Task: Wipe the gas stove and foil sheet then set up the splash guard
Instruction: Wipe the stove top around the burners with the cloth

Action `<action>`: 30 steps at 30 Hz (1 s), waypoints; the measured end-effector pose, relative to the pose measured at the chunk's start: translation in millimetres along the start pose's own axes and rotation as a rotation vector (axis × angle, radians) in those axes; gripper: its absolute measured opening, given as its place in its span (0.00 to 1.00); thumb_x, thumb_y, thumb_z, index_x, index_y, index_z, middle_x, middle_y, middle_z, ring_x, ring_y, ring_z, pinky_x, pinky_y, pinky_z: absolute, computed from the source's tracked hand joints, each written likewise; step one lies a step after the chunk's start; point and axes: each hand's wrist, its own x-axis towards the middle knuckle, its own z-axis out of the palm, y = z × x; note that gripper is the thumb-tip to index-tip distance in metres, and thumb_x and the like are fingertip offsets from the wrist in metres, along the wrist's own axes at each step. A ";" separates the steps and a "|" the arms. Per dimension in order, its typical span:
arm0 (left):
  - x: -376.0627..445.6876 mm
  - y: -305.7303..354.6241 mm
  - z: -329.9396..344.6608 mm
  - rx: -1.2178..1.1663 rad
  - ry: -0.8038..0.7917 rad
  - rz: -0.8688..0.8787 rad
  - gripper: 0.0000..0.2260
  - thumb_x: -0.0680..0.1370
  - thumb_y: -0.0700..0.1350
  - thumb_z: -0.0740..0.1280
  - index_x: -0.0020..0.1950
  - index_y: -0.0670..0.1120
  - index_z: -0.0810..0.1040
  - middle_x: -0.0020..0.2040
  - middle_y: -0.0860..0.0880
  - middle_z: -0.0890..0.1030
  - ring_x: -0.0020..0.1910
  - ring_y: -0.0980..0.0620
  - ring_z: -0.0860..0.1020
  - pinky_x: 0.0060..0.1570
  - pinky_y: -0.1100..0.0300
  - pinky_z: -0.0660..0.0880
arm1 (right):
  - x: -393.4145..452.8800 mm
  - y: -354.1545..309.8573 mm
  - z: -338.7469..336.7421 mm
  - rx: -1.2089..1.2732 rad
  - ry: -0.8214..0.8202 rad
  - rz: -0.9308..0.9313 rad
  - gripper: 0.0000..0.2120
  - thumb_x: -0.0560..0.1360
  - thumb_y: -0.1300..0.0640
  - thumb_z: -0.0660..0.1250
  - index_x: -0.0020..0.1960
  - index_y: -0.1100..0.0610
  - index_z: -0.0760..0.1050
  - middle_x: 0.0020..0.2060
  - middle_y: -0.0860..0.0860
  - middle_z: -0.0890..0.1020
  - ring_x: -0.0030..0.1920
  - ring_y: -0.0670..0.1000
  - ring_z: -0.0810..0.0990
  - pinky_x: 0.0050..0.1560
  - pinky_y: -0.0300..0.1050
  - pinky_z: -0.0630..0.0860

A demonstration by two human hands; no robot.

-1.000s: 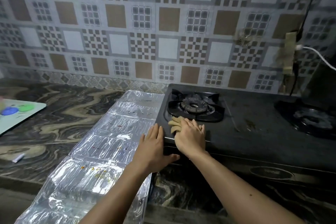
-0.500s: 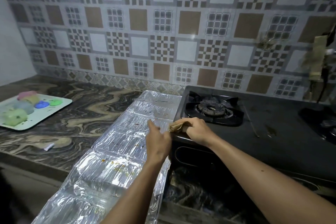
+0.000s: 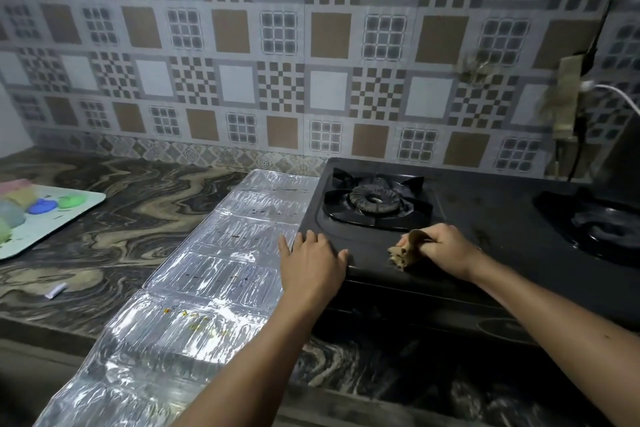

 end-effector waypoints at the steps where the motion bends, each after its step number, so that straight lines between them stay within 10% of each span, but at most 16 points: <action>1: 0.5 5.8 -1.7 0.016 -0.017 -0.026 0.25 0.79 0.60 0.54 0.63 0.44 0.75 0.65 0.45 0.75 0.70 0.45 0.67 0.73 0.42 0.50 | -3.9 9.1 -8.4 -0.018 0.020 0.010 0.16 0.70 0.70 0.62 0.47 0.57 0.85 0.46 0.51 0.86 0.52 0.48 0.82 0.58 0.43 0.74; 6: 2.6 37.7 0.7 0.050 -0.069 -0.067 0.26 0.78 0.60 0.55 0.66 0.43 0.74 0.68 0.42 0.73 0.71 0.43 0.66 0.73 0.40 0.50 | -19.2 41.3 -29.8 -0.008 0.044 0.028 0.16 0.70 0.68 0.63 0.46 0.54 0.85 0.46 0.49 0.86 0.52 0.47 0.82 0.59 0.46 0.76; 11: -1.5 76.1 7.3 0.023 -0.153 0.050 0.28 0.79 0.62 0.53 0.71 0.46 0.68 0.73 0.43 0.68 0.74 0.43 0.61 0.74 0.43 0.51 | -19.6 50.4 -33.9 -0.025 -0.032 -0.099 0.17 0.73 0.69 0.62 0.52 0.55 0.84 0.54 0.48 0.84 0.58 0.42 0.78 0.58 0.26 0.68; 15: -3.5 95.5 10.2 0.026 -0.154 -0.024 0.33 0.79 0.63 0.53 0.78 0.47 0.54 0.74 0.41 0.65 0.75 0.42 0.59 0.74 0.44 0.49 | -3.2 75.5 -50.7 -0.124 -0.156 -0.201 0.15 0.75 0.65 0.61 0.53 0.52 0.83 0.58 0.48 0.82 0.64 0.45 0.75 0.68 0.37 0.65; 30: 2.2 184.0 30.0 0.131 -0.172 -0.193 0.35 0.76 0.68 0.52 0.74 0.46 0.64 0.72 0.38 0.67 0.71 0.35 0.63 0.73 0.43 0.55 | 30.2 140.2 -120.3 -0.234 -0.141 -0.118 0.23 0.76 0.65 0.57 0.69 0.52 0.72 0.69 0.52 0.73 0.71 0.54 0.68 0.70 0.44 0.62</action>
